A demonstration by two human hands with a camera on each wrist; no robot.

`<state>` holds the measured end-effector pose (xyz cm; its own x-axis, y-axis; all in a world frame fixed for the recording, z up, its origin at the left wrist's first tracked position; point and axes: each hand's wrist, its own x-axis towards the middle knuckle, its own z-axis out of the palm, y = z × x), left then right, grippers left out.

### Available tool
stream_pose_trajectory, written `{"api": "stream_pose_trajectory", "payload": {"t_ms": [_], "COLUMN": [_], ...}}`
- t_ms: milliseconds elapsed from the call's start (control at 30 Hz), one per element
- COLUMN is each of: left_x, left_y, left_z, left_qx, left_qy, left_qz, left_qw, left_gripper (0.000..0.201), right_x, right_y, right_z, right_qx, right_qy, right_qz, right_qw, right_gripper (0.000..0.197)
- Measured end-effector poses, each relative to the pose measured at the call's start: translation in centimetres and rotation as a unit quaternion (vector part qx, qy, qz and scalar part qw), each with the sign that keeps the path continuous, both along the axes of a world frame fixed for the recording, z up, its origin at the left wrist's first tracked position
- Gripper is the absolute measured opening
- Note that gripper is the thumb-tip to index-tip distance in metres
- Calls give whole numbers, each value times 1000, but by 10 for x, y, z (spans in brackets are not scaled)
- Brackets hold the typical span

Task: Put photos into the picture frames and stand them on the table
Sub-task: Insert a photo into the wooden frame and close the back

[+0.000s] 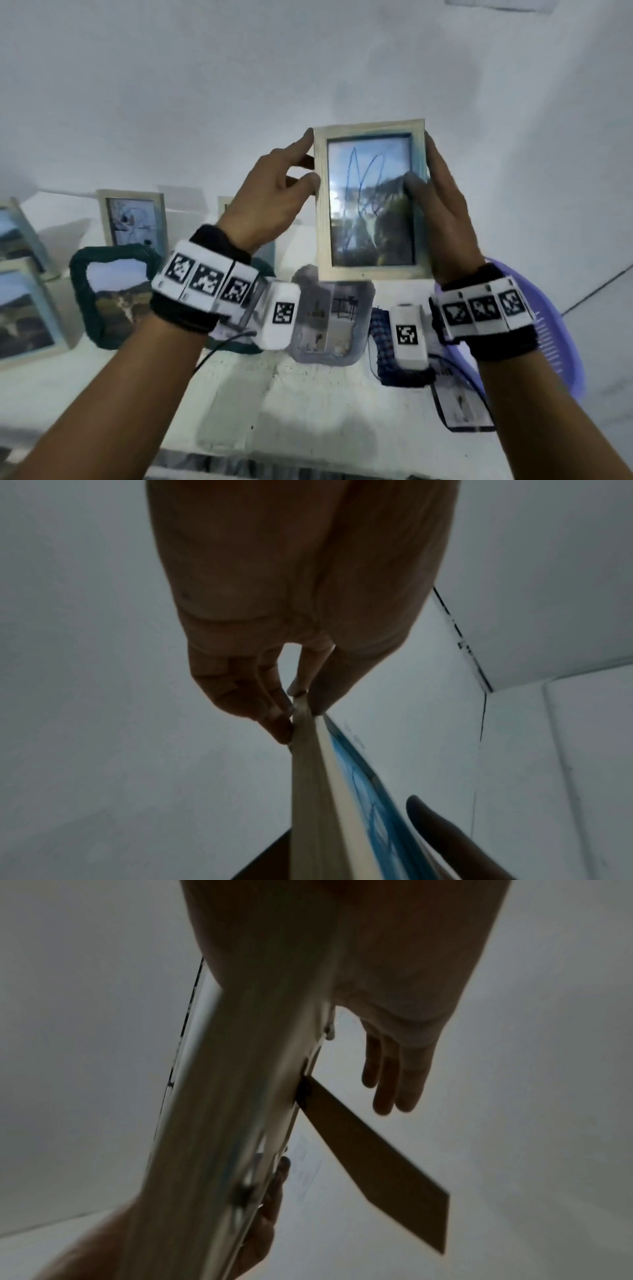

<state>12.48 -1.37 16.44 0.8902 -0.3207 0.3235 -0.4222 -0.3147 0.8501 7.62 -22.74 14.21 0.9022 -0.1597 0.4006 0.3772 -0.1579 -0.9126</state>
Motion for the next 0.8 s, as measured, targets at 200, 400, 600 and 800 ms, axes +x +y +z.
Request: {"api": "stream_pose_trajectory", "payload": {"t_ms": [200, 400, 600, 800], "left_x": [-74, -137, -194, -203], "left_y": [44, 83, 96, 87], "left_z": [-44, -114, -153, -168], "left_qx": [52, 37, 34, -104], "left_qy": [30, 114, 218, 274], "left_qz": [0, -6, -35, -61], "left_qw": [998, 993, 975, 954], "left_gripper": [53, 53, 78, 80], "right_x": [-70, -138, -175, -201], "right_y": [43, 99, 142, 163], "right_z": [-59, -132, -163, -161], "right_qx": [90, 113, 148, 210], "right_qy": [74, 110, 146, 219], "right_qz": [51, -5, 11, 60], "right_qw": [992, 988, 978, 951], "right_gripper": [49, 45, 51, 50]}}
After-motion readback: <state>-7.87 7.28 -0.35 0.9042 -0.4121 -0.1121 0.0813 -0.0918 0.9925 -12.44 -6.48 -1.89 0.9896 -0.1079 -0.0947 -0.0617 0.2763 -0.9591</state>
